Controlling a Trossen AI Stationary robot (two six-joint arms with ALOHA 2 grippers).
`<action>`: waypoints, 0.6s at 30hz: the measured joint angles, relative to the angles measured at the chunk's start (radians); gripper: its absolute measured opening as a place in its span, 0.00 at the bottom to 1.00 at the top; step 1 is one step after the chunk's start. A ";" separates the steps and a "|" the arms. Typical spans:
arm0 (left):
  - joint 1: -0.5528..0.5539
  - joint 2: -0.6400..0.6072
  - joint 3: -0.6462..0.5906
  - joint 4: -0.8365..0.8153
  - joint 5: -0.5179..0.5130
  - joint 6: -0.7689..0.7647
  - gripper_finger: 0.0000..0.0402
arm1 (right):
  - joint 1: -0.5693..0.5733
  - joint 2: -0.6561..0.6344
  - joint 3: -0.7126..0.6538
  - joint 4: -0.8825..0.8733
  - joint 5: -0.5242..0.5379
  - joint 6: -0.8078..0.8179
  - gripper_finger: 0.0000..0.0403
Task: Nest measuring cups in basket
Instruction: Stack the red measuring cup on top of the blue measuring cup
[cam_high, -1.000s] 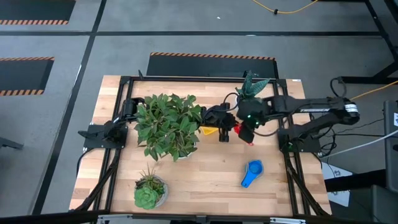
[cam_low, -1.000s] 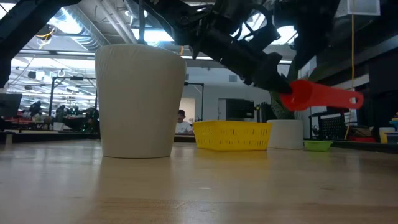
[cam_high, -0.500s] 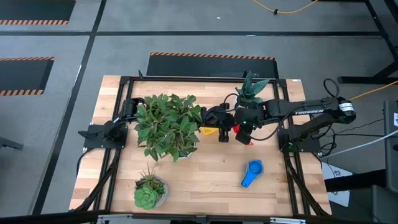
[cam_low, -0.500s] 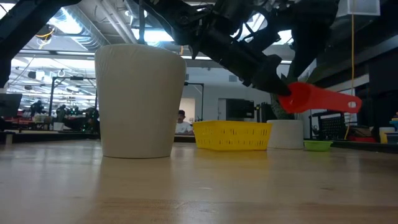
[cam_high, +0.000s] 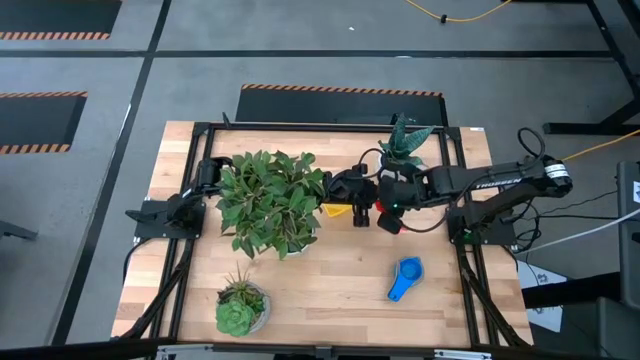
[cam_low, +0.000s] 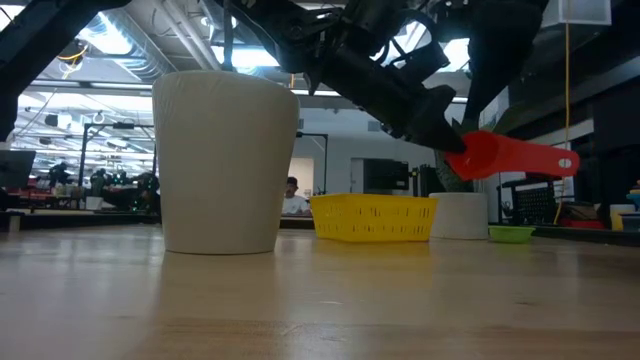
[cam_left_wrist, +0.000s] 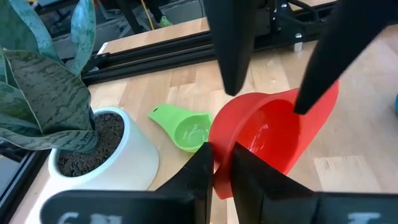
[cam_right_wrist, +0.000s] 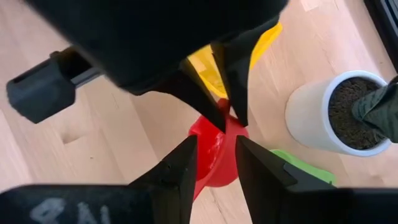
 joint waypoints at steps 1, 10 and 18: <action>0.000 0.000 0.000 0.001 0.000 0.000 0.09 | 0.003 0.004 0.000 0.000 0.000 0.000 0.28; 0.001 0.000 -0.002 -0.006 -0.002 -0.001 0.10 | 0.010 0.079 0.001 0.002 0.026 -0.005 0.28; 0.002 0.002 -0.002 -0.010 -0.006 -0.002 0.10 | 0.011 0.102 0.003 -0.009 0.086 -0.010 0.28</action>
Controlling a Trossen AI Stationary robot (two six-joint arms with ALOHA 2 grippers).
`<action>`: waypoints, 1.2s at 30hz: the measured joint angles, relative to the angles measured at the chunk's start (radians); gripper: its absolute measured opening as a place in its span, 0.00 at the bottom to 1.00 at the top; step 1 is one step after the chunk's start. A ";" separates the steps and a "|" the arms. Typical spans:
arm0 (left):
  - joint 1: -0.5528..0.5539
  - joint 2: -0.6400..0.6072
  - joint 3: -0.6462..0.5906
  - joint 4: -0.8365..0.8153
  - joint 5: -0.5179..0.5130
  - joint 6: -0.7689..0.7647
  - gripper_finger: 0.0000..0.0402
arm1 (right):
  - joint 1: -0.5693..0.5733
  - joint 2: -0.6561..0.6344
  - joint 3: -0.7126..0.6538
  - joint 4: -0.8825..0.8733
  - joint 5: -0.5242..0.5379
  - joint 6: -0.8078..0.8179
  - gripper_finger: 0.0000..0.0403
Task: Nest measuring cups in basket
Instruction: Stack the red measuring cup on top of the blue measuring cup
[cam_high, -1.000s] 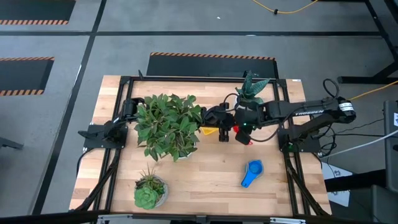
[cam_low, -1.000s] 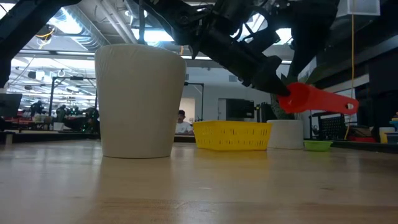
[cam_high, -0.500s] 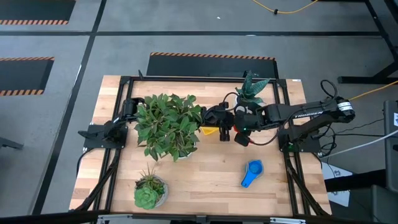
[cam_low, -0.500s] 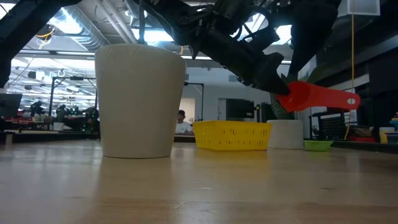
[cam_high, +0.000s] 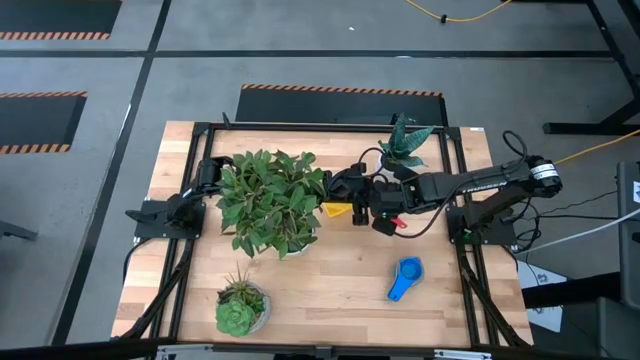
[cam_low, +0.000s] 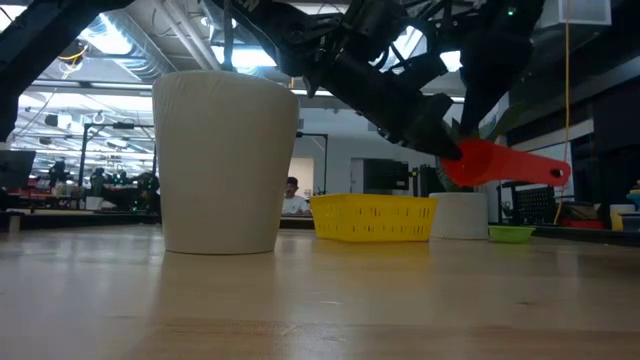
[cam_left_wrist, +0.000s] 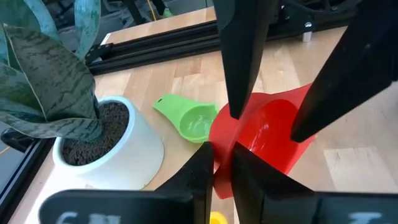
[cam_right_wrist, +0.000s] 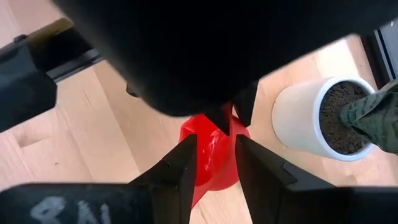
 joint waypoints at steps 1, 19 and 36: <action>0.000 0.000 0.000 -0.001 0.000 0.000 0.10 | 0.000 -0.001 0.000 -0.003 0.000 0.000 0.28; -0.001 0.000 0.000 -0.020 0.003 -0.005 0.12 | 0.002 -0.003 -0.002 -0.025 0.003 0.007 0.28; -0.002 0.000 0.000 -0.030 0.008 -0.050 0.12 | 0.002 -0.004 -0.003 -0.043 0.016 0.011 0.28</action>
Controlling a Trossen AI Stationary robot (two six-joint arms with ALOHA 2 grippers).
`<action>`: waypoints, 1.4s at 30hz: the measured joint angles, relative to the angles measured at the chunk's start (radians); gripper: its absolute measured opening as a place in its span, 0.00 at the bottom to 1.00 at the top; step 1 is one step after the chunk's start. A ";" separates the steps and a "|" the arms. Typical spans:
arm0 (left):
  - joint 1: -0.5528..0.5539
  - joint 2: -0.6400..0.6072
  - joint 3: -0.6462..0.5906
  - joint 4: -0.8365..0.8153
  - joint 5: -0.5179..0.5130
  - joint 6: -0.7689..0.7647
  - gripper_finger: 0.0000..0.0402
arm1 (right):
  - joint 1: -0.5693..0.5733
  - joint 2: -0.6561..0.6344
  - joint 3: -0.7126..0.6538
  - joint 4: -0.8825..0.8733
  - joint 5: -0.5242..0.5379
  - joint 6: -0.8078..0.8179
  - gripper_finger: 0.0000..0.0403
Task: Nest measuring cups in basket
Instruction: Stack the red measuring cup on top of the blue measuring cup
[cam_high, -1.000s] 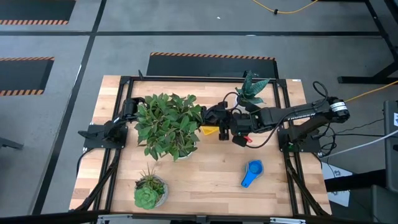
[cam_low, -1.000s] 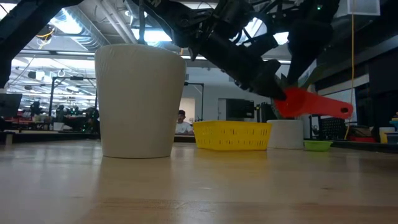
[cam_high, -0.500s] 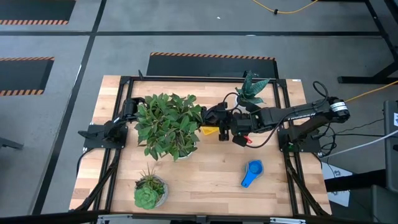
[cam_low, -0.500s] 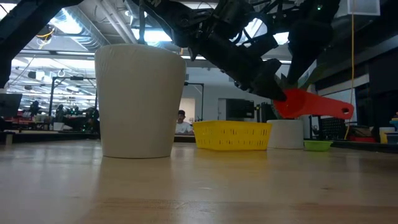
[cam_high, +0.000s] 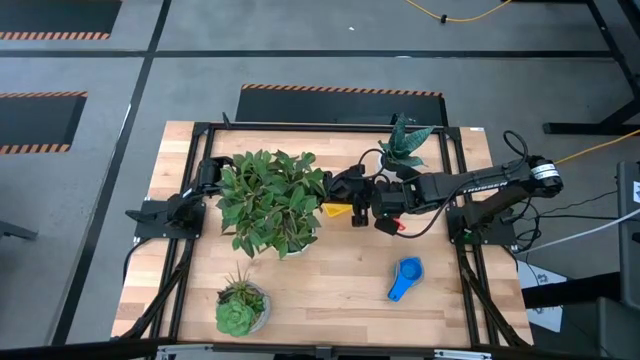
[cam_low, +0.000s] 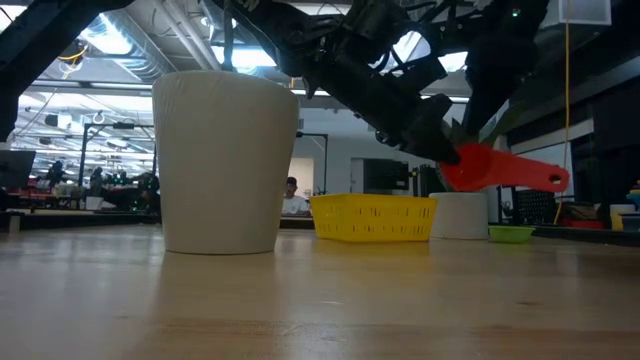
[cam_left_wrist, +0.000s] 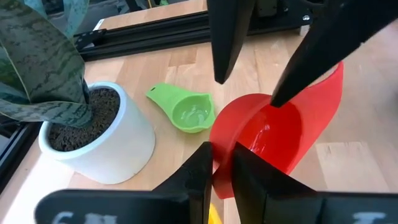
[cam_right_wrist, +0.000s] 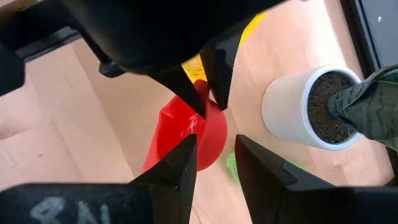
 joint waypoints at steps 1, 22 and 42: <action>0.000 0.000 0.000 -0.001 0.000 0.000 0.12 | 0.000 0.000 0.000 0.004 -0.009 0.002 0.28; -0.002 -0.005 0.005 0.002 0.014 -0.053 0.09 | 0.024 -0.016 0.032 -0.169 -0.031 0.096 0.28; -0.001 -0.005 0.004 -0.007 0.007 -0.053 0.09 | 0.143 -0.233 -0.112 -0.081 0.028 0.455 0.28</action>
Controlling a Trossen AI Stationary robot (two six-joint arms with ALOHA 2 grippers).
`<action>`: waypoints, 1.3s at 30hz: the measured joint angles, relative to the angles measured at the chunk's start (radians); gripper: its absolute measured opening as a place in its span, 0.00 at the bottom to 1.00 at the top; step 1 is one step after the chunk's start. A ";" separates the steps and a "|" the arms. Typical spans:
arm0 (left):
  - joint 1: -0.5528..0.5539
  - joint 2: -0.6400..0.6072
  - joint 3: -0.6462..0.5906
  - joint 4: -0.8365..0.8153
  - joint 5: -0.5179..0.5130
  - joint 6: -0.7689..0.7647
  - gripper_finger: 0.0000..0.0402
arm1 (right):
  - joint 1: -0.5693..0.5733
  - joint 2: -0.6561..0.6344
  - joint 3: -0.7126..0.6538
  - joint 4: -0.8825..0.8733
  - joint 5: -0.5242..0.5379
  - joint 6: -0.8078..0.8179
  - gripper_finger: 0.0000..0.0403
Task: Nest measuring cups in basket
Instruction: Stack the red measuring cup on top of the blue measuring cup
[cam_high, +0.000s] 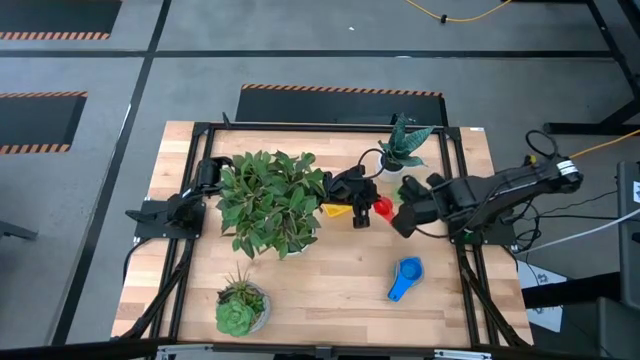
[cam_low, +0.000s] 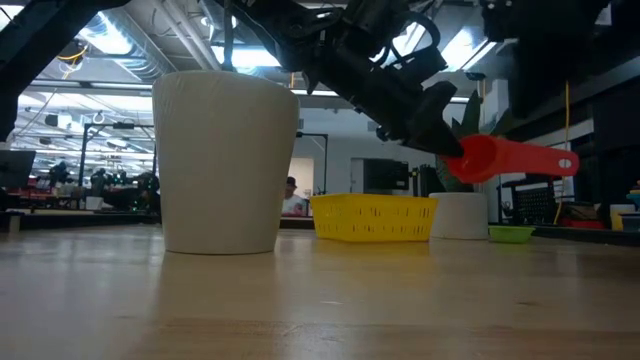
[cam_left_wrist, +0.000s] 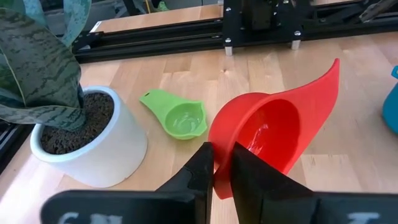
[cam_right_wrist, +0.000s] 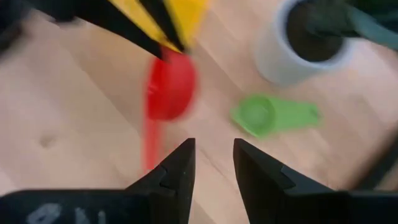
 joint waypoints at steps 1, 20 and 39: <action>0.000 0.000 0.000 0.000 0.000 -0.001 0.09 | 0.000 0.003 -0.010 0.050 0.000 -0.014 0.28; 0.000 0.002 -0.001 0.000 0.000 -0.002 0.11 | -0.020 0.121 -0.027 0.198 0.089 -0.070 0.28; -0.006 0.004 -0.002 0.007 0.048 -0.029 0.12 | -0.035 0.163 -0.027 0.201 0.110 -0.094 0.28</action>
